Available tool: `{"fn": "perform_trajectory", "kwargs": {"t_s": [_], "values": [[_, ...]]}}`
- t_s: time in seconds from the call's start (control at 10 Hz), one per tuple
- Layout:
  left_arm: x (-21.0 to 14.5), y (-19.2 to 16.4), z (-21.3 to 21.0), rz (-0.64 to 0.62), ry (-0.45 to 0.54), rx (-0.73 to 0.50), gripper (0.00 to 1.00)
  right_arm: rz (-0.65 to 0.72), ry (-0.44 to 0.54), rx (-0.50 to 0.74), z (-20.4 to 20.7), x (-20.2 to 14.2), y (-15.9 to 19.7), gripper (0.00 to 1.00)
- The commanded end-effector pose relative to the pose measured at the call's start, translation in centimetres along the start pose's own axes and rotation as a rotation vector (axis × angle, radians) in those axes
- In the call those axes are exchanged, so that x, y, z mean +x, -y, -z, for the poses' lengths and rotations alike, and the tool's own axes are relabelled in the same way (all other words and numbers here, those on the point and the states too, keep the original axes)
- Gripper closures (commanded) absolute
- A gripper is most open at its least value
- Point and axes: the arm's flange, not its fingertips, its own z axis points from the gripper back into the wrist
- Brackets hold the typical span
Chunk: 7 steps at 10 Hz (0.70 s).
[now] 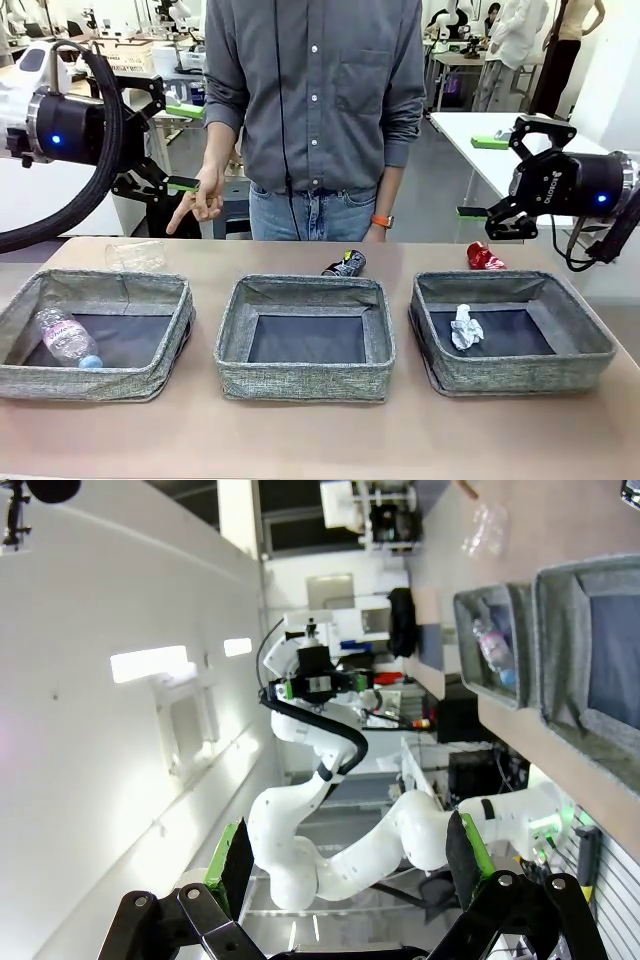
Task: Sort the waste into the appropriate baskets.
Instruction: Pick up the waste item pointed out by the person.
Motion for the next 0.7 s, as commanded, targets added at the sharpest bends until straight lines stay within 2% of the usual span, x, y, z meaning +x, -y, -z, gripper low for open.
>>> {"fn": "perform_trajectory", "kwargs": {"t_s": [0.0, 0.2, 0.3, 0.4, 0.5, 0.6], "values": [[-0.2, 0.1, -0.1, -0.009, -0.006, 0.014, 0.00, -0.002, -0.009, -0.004, 0.1, -0.2, 0.0, 0.00], [0.0, 0.0, 0.0, 0.000, 0.000, 0.000, 0.00, -0.002, -0.009, -0.004, 0.1, -0.2, 0.0, 0.00], [1.8, -1.1, 0.1, 0.058, 0.034, 0.381, 0.00, -0.002, -0.009, -0.004, 0.1, -0.2, 0.0, 0.00], [4.2, -2.5, -0.5, 0.196, 0.238, 0.675, 0.00, -0.002, -0.009, -0.004, 0.1, -0.2, 0.0, 0.00], [5.5, -3.7, -1.3, 0.193, 0.268, 0.912, 0.00, -0.002, -0.009, -0.004, 0.1, -0.2, 0.0, 0.00], [6.8, -4.6, -2.7, 0.104, 0.372, 1.048, 0.00, -0.002, -0.009, -0.004, 0.1, -0.2, 0.0, 0.00]]}}
